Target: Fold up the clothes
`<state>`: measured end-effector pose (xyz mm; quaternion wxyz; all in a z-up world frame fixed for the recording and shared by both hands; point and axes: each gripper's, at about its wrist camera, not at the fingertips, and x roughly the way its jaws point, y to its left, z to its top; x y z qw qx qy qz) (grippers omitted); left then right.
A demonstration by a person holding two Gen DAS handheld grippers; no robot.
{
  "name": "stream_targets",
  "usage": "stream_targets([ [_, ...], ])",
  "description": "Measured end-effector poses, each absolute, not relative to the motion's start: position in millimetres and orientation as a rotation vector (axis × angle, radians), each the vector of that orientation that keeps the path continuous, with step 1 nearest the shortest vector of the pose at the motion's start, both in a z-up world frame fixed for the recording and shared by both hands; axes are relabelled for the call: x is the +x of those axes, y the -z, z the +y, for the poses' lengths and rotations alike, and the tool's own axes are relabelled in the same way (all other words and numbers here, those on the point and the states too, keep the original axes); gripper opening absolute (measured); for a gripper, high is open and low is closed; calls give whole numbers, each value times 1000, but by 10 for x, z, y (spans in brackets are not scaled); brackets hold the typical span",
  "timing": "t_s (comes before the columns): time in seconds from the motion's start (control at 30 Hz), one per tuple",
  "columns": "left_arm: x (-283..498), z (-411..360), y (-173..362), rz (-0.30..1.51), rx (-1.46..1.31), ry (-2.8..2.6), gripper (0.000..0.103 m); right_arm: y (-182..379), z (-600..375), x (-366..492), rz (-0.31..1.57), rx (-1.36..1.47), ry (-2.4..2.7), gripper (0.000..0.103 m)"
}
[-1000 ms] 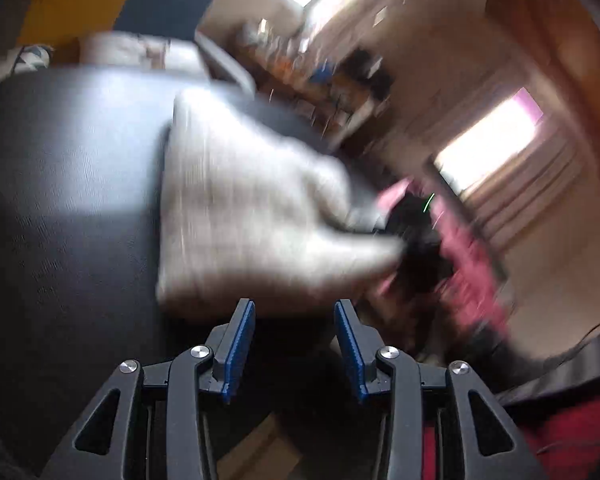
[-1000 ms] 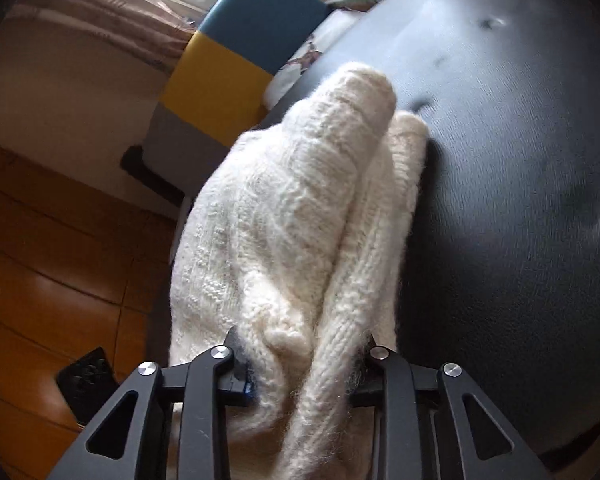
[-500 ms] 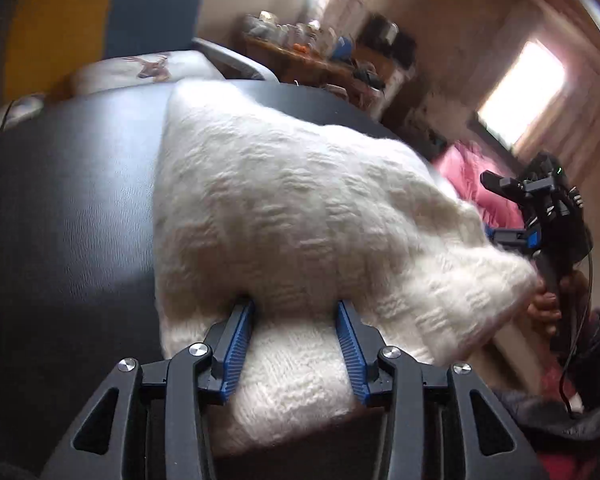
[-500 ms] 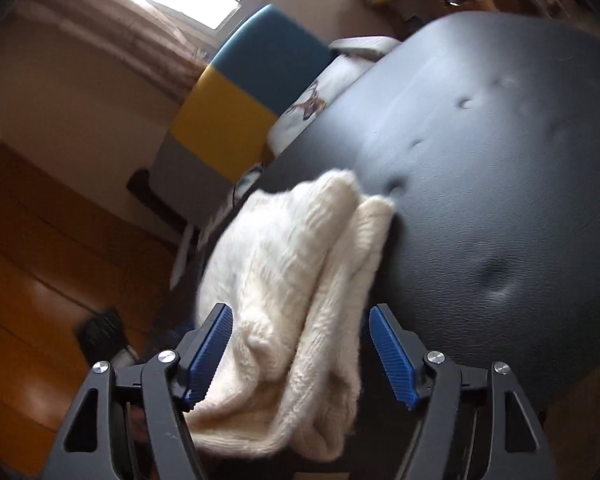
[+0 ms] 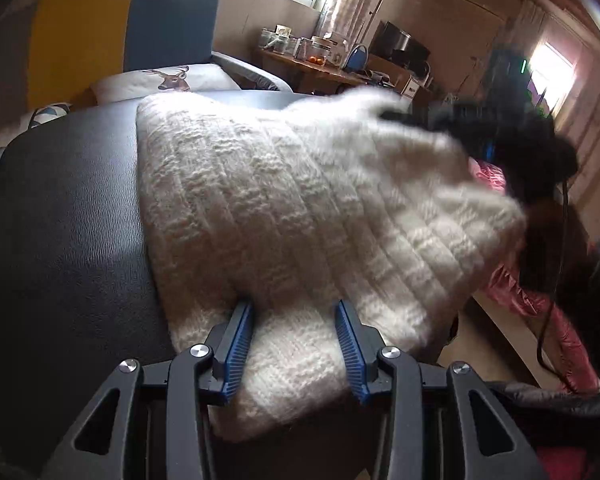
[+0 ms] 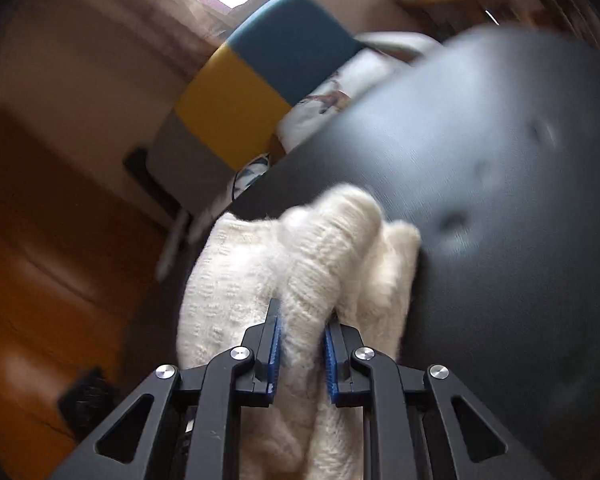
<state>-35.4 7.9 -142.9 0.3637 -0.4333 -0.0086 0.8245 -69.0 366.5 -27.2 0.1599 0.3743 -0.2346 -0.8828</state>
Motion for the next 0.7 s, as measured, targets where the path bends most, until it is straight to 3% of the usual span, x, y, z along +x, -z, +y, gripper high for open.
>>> stream_targets([
  [0.1, -380, 37, 1435, -78, -1139, -2107, 42, -18, 3459, -781, -243, 1046, 2689, 13],
  [0.17, -396, 37, 1413, -89, -1161, -2098, 42, 254, 3502, -942, -185, 1220, 2682, 13],
  [0.23, -444, -2, 1309, -156, -1160, -2056, 42, 555, 3592, -993, -247, 1308, 2647, 13],
  [0.3, -493, -38, 1187, -211, -1138, -2022, 42, 618, 3730, -1006, -422, 1280, 2621, 15],
  [0.37, -521, -21, 1046, -187, -1083, -2036, 42, 572, 3876, -988, -586, 1218, 2579, 20],
  [0.5, -617, 131, 838, -87, -1014, -2061, 42, 413, 4046, -858, -719, 1117, 2503, 33],
  [0.67, -765, 454, 646, 31, -950, -2061, 42, 191, 4154, -316, -764, 1026, 2268, 73],
  [0.7, -765, 477, 612, 44, -941, -2059, 42, 173, 4119, -220, -744, 1039, 2221, 75],
])
